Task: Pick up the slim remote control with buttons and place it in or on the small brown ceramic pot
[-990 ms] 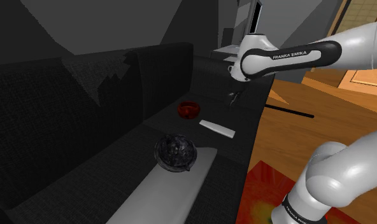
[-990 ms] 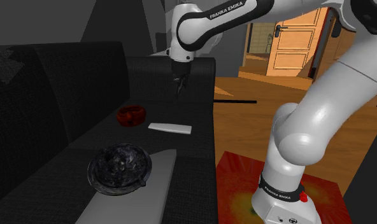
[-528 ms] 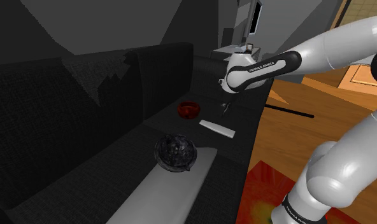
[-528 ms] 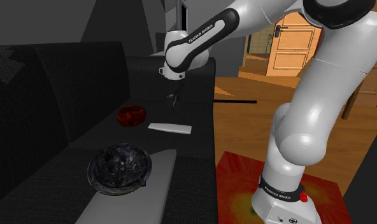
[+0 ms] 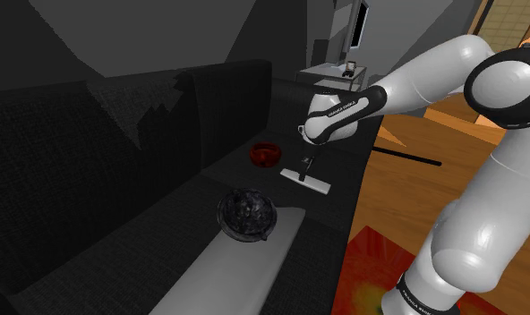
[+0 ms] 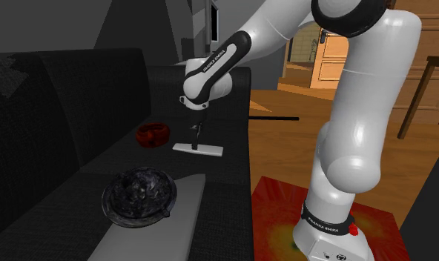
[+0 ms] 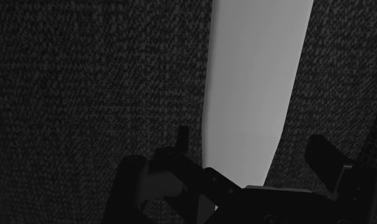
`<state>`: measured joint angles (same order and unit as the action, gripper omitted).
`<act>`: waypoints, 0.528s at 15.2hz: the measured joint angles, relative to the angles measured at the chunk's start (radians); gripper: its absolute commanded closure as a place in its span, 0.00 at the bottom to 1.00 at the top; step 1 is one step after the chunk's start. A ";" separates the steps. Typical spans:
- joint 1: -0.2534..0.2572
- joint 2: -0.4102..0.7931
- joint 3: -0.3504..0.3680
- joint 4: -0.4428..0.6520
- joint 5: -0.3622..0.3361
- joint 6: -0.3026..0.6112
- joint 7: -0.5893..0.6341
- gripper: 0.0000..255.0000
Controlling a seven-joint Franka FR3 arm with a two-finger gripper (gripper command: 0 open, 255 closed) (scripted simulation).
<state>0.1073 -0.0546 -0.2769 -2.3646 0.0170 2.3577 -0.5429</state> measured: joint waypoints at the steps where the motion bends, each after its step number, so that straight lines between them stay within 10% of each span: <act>1: 0.000 0.010 0.000 -0.004 0.004 0.013 -0.004 0.00; 8: 0.001 0.044 -0.001 -0.020 0.019 0.062 -0.016 0.00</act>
<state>0.1083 -0.0109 -0.2780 -2.3851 0.0360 2.4201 -0.5585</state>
